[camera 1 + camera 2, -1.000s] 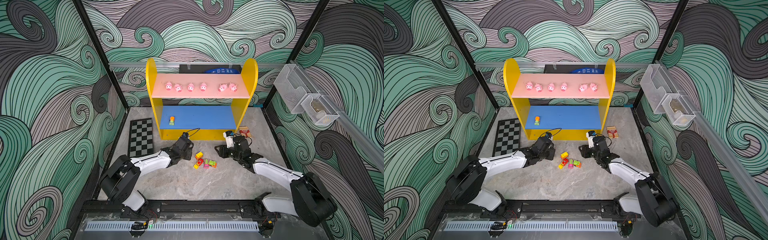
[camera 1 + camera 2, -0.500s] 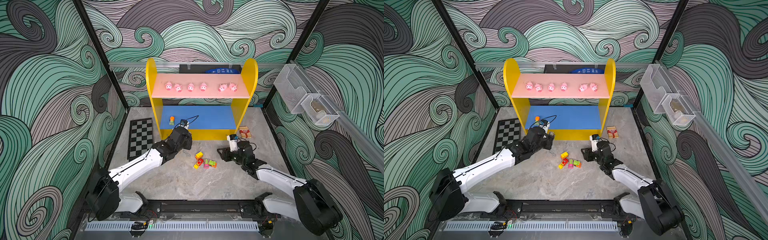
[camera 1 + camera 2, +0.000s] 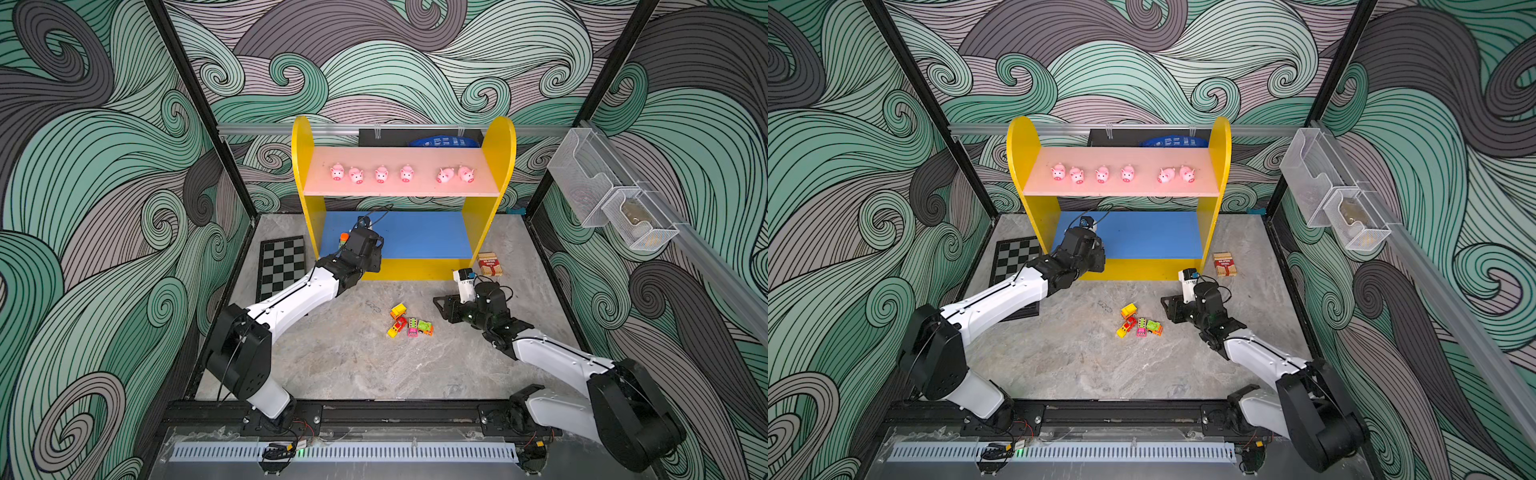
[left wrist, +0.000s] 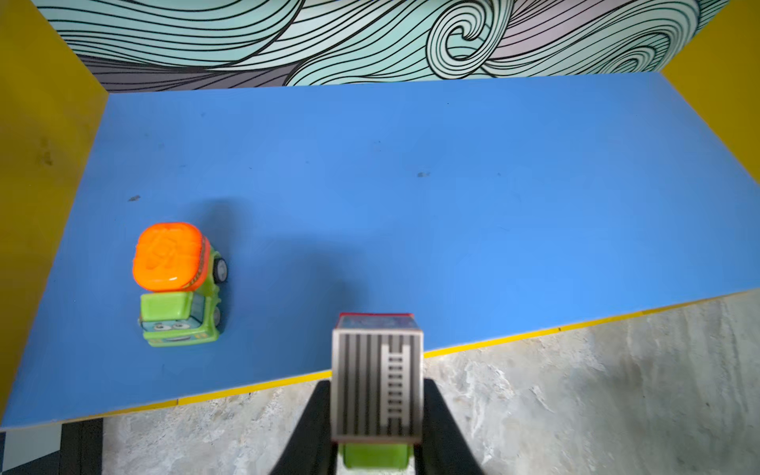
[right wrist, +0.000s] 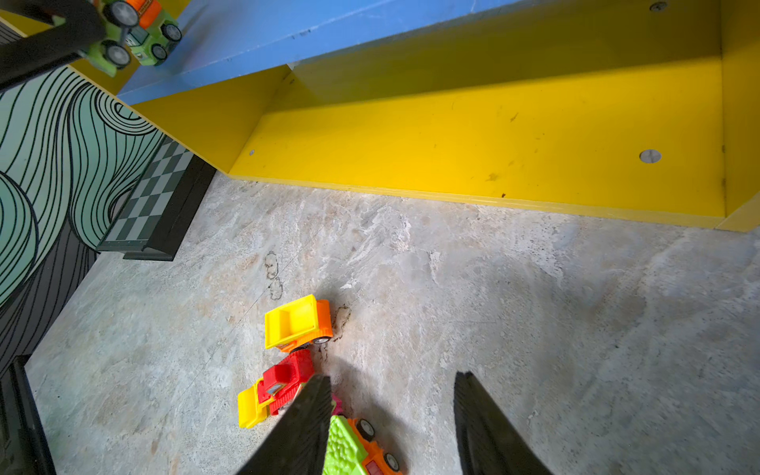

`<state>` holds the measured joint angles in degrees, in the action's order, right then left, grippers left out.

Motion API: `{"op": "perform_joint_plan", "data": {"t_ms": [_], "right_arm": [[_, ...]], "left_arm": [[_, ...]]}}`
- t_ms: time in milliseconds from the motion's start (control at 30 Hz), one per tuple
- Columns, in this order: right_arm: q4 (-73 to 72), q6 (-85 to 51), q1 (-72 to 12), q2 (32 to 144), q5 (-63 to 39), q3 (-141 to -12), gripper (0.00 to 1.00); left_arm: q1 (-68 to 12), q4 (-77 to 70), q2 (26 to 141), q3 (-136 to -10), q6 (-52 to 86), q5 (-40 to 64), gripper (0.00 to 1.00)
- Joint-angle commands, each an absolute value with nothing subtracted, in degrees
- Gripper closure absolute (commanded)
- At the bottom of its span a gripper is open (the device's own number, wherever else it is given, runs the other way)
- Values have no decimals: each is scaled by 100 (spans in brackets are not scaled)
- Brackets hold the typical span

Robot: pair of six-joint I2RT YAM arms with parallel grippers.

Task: Organize plastic toys on shelves
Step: Place the plastic toy on the shelf.

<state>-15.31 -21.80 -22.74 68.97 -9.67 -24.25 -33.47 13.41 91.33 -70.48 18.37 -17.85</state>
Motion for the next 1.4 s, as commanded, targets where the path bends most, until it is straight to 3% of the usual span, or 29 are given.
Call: {"op": "perform_joint_plan", "data": {"t_ms": [0, 1033, 1367], "right_arm": [[-1679, -2162, -2239, 6831, -1063, -2388, 48], [-1679, -2231, -2240, 6943, -1174, -2437, 47], [-1679, -2224, -2240, 6987, -1169, -2461, 47]], "left_arm": [[-3225, 1355, 9260, -7430, 1709, -1930, 82], [-2751, 1286, 10336, -8067, 1573, -1801, 79], [-2734, 1368, 10255, -8121, 1560, -1798, 59]]}}
